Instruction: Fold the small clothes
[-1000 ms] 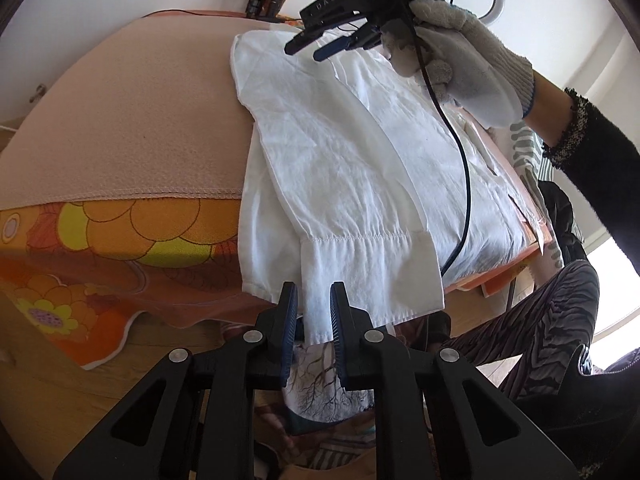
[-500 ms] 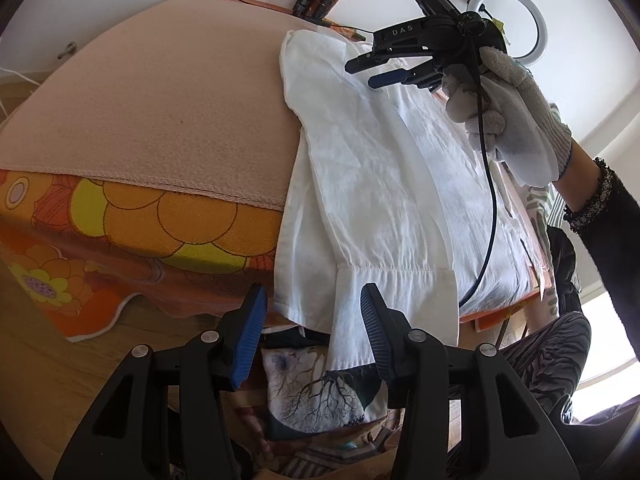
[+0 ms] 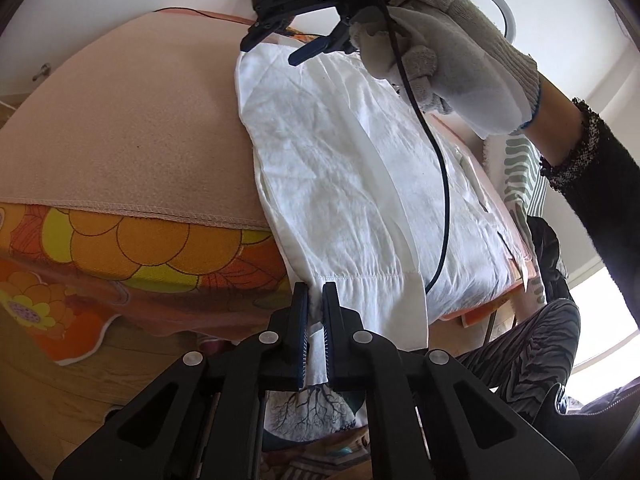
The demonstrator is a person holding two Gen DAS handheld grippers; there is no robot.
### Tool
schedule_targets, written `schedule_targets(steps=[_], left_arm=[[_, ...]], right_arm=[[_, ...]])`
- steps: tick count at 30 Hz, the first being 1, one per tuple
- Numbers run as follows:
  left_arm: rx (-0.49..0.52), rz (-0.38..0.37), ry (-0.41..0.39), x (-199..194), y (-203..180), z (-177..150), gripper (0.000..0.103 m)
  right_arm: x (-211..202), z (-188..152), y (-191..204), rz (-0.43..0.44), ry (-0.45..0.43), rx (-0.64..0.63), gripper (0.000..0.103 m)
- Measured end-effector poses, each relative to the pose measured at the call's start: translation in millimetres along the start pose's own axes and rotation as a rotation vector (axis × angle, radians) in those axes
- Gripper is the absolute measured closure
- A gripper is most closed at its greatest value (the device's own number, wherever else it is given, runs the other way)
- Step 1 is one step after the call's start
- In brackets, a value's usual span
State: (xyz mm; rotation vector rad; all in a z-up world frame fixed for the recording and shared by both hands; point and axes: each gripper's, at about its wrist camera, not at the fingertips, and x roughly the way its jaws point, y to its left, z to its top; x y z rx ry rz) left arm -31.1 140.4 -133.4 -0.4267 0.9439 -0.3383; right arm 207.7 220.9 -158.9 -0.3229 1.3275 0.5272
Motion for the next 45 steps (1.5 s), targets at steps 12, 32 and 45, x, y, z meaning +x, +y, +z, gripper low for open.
schedule_targets(steps=[12, 32, 45], left_arm=[[0.061, -0.031, -0.030, -11, -11, 3, 0.099], [0.115, -0.052, -0.070, -25, -27, 9, 0.100], [0.275, -0.097, -0.105, -25, -77, 21, 0.100]], right_arm=[[37, 28, 36, -0.161, 0.039, -0.011, 0.036], [5, 20, -40, 0.028, -0.052, 0.164, 0.096], [-77, 5, -97, 0.146, -0.188, 0.224, 0.097]])
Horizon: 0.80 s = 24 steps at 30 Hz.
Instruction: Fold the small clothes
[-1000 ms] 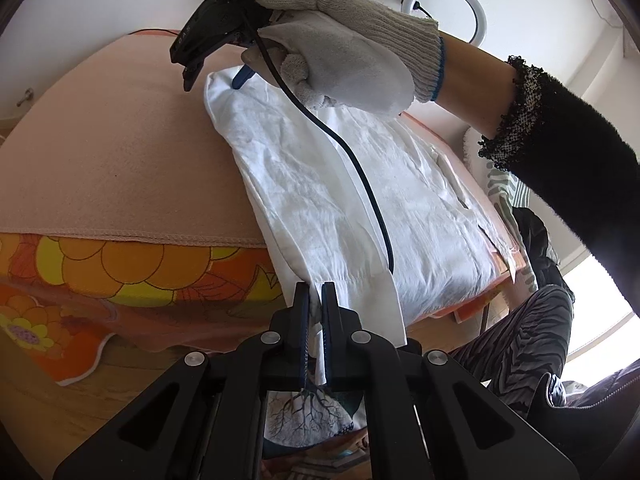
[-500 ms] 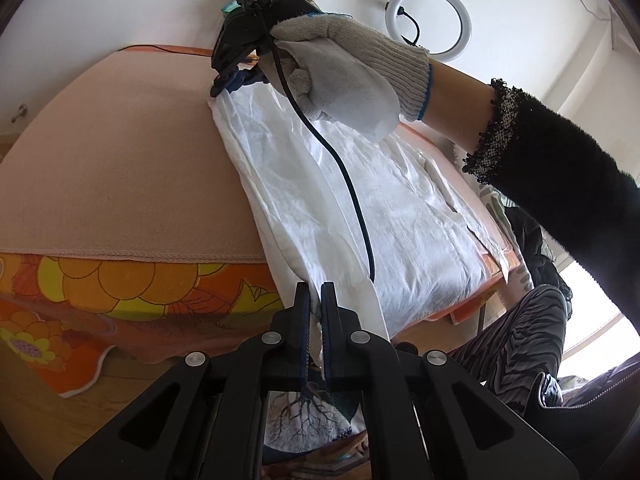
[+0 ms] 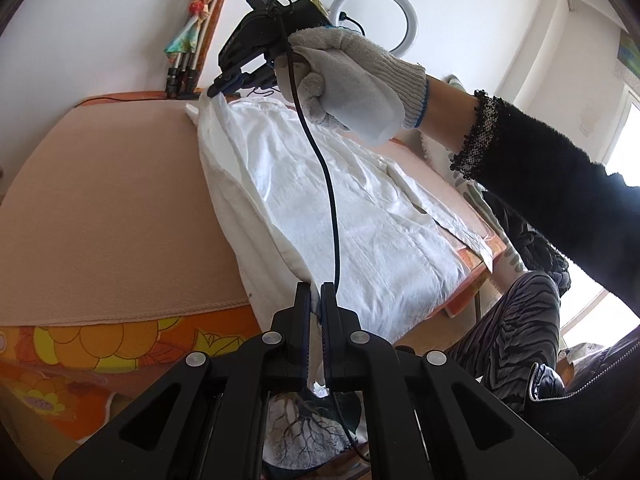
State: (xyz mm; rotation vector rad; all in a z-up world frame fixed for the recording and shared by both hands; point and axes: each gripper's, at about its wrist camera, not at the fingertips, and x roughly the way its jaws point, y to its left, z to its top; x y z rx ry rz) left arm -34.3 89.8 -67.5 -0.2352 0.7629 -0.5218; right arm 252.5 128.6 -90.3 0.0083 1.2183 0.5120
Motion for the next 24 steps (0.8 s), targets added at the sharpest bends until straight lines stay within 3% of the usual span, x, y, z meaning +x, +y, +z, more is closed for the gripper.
schedule_targets(steps=[9, 16, 19, 24], left_arm=[[0.091, -0.057, 0.035, 29, -34, 11, 0.100], [0.141, -0.078, 0.109, 54, -46, 9, 0.100], [0.119, -0.062, 0.106, 54, -39, 10, 0.100], [-0.007, -0.022, 0.101, 57, -8, 19, 0.100]], right_arm=[[-37, -9, -60, -0.052, -0.037, 0.048, 0.097], [-38, -23, -105, -0.087, -0.028, 0.095, 0.097], [-29, -30, -122, -0.099, -0.013, 0.111, 0.097], [-9, -39, -147, -0.094, 0.016, 0.150, 0.097]])
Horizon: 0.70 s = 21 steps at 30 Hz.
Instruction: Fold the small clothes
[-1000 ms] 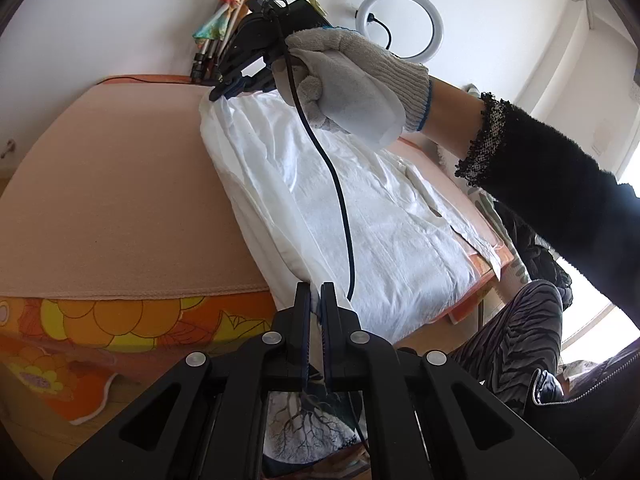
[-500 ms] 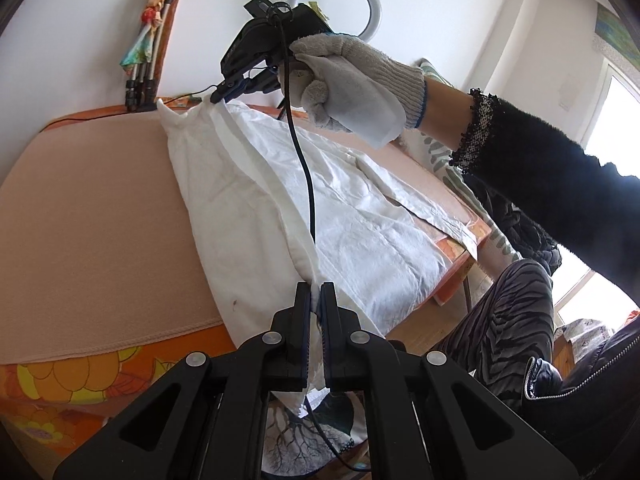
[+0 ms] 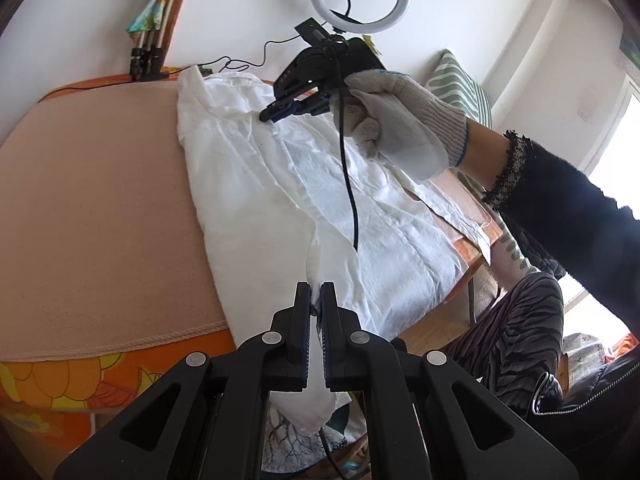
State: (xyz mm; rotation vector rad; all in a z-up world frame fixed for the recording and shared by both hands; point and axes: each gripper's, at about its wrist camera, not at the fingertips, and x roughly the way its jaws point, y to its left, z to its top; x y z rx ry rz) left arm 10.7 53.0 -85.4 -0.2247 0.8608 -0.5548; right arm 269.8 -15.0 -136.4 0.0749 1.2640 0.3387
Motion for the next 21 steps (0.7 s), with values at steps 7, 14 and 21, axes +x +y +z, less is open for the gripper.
schedule_targets(steps=[7, 14, 21], left_arm=[[-0.071, -0.129, 0.033, 7, 8, 4, 0.100], [-0.016, -0.153, -0.021, -8, -6, 12, 0.097], [-0.066, -0.150, -0.081, -21, 7, 16, 0.096]], right_arm=[[12, -6, -13, 0.026, 0.054, 0.007, 0.060], [-42, -23, -24, 0.084, -0.027, -0.001, 0.042], [-113, -69, -39, 0.175, -0.121, 0.000, 0.042]])
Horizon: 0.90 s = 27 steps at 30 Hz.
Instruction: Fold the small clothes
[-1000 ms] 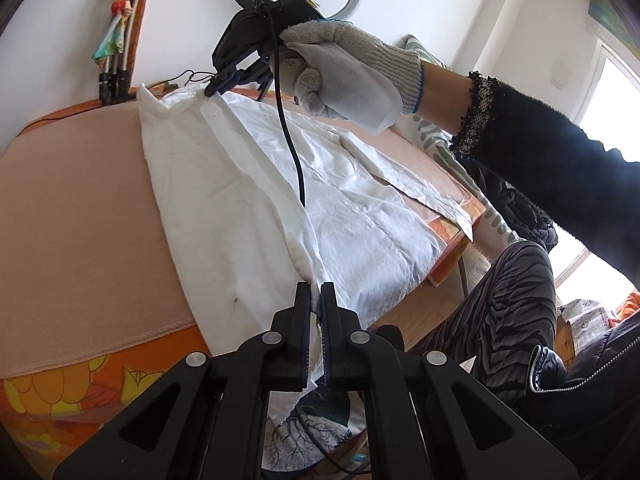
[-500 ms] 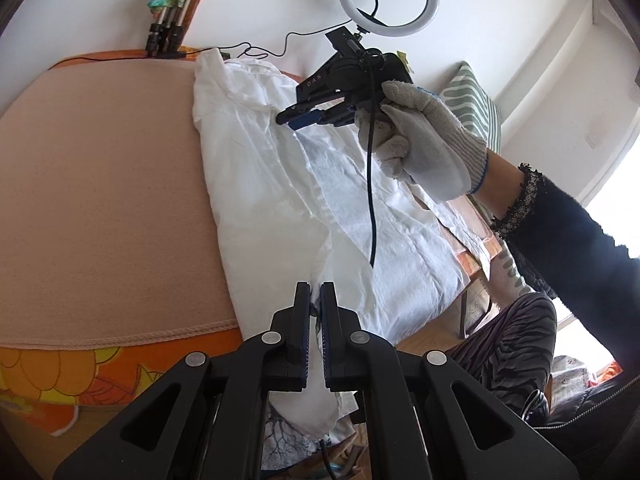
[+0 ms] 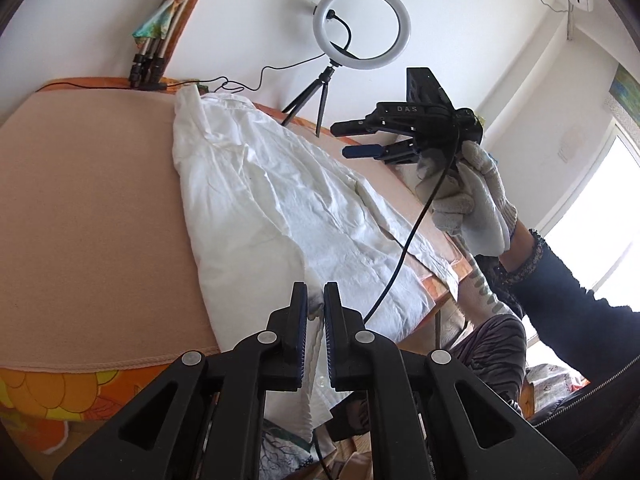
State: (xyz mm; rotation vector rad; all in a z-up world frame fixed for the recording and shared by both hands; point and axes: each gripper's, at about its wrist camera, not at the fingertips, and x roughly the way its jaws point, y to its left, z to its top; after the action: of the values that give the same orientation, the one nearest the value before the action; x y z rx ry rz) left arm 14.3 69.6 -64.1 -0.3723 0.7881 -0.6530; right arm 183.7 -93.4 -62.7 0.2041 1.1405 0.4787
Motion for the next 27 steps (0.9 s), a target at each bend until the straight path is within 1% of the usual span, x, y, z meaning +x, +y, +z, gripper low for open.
schedule_targets(steps=[2, 4, 7, 8, 9, 12, 15, 16, 18, 20, 23, 27], left_arm=[[0.057, -0.059, 0.028, 2, -14, -7, 0.096], [0.135, -0.117, 0.101, 13, -33, -19, 0.095], [0.245, -0.101, 0.183, 29, -55, -41, 0.095], [0.265, -0.098, 0.198, 32, -59, -45, 0.095], [0.278, -0.090, 0.197, 31, -60, -46, 0.095], [0.255, -0.027, 0.156, 24, -48, -39, 0.095], [0.193, 0.093, 0.110, 16, -24, -30, 0.095], [0.174, 0.132, 0.107, 15, -15, -29, 0.095], [0.141, 0.196, 0.116, 18, -1, -28, 0.095], [0.126, 0.220, 0.151, 28, 8, -30, 0.095], [0.161, 0.240, 0.206, 44, 6, -37, 0.095], [0.188, 0.235, 0.253, 56, 2, -46, 0.095]], right_arm=[[-19, -14, -1, 0.005, -0.030, -0.007, 0.042], [-37, -28, -1, 0.006, -0.049, -0.017, 0.042], [-57, -52, -3, 0.008, -0.063, -0.029, 0.042], [-63, -59, -2, 0.006, -0.067, -0.036, 0.042], [-68, -66, -2, 0.005, -0.077, -0.045, 0.042], [-83, -87, -2, -0.014, -0.106, -0.071, 0.042], [-89, -107, -4, 0.006, -0.100, -0.072, 0.042], [-90, -114, -4, 0.014, -0.100, -0.075, 0.042], [-90, -128, -1, 0.002, -0.109, -0.098, 0.042], [-88, -139, 0, -0.014, -0.120, -0.117, 0.042], [-82, -147, -1, -0.009, -0.122, -0.118, 0.042], [-77, -150, -3, -0.018, -0.144, -0.117, 0.042]])
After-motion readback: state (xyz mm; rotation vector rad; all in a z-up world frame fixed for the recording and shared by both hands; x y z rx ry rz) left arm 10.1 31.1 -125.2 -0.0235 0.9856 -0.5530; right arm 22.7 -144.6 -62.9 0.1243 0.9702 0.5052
